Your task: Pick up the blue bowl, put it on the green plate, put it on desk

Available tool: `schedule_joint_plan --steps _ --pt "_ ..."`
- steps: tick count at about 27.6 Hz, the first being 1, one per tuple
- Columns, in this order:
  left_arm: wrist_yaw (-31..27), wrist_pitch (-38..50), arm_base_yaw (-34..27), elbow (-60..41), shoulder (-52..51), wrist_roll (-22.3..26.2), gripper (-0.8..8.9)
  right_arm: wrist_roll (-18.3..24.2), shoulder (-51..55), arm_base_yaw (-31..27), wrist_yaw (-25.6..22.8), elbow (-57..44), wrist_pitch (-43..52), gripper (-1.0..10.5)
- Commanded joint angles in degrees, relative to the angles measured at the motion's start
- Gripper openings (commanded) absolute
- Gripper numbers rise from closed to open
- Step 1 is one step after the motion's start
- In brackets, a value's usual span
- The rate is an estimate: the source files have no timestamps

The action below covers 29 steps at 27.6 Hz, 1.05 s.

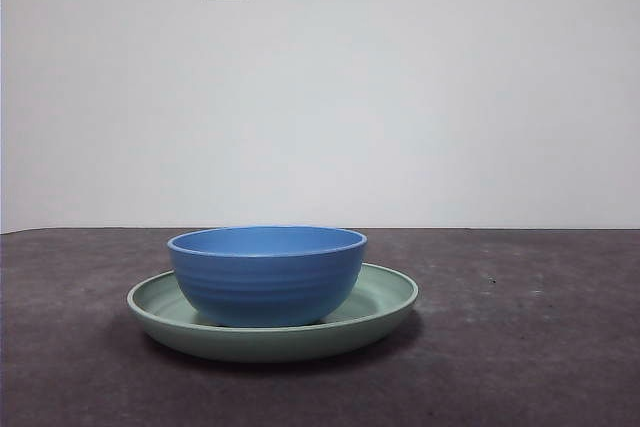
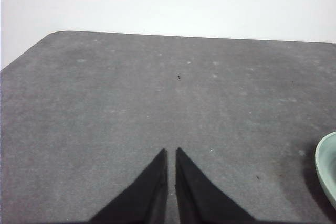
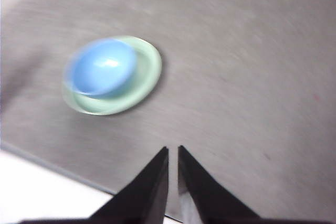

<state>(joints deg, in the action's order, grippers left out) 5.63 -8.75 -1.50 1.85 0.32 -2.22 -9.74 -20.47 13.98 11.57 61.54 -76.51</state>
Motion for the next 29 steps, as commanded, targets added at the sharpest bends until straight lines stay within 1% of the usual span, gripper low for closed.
schedule_joint_plan --steps 1,2,4,8,11,13,16,20,24,27,29 --pt "-0.22 0.83 -0.09 -1.16 -0.04 0.68 0.24 3.17 1.55 -4.98 -3.13 -6.56 7.06 0.2" --pt "-0.22 0.81 -0.11 -1.16 -0.04 0.66 0.25 3.08 2.25 -6.56 -3.10 -9.51 11.93 0.2" --pt "-0.22 0.83 -0.09 -1.16 -0.04 0.68 0.24 2.64 3.85 -9.46 -2.27 -16.55 24.68 0.2" --pt "-0.22 0.81 -0.11 -1.16 -0.04 0.68 0.24 2.69 7.87 -13.49 -2.71 -32.41 55.49 0.2" --pt "-0.20 0.83 -0.09 -1.16 -0.04 0.68 0.25 2.71 11.47 -14.88 -2.69 -45.62 80.13 0.2" --pt "-0.20 0.81 -0.09 -1.16 -0.04 0.68 0.24 2.71 13.53 -14.93 -2.64 -49.96 86.53 0.2" --pt "-0.20 0.81 -0.09 -1.16 -0.04 0.68 0.24 2.71 16.59 -14.93 -2.64 -54.03 90.09 0.2" --pt "-0.20 0.83 -0.09 -1.16 -0.04 0.66 0.25 2.91 20.04 -14.93 -2.67 -56.83 90.20 0.2" --pt "-0.20 0.81 -0.09 -1.16 -0.04 0.68 0.25 3.28 20.24 -14.97 -2.69 -58.23 91.03 0.2" --pt "-0.20 0.81 -0.09 -1.16 -0.04 0.68 0.24 5.53 20.24 -15.32 -2.69 -59.23 91.03 0.2" --pt "-0.20 0.81 -0.09 -1.16 -0.04 0.68 0.24 7.87 20.24 -15.69 -2.71 -60.28 91.03 0.2"
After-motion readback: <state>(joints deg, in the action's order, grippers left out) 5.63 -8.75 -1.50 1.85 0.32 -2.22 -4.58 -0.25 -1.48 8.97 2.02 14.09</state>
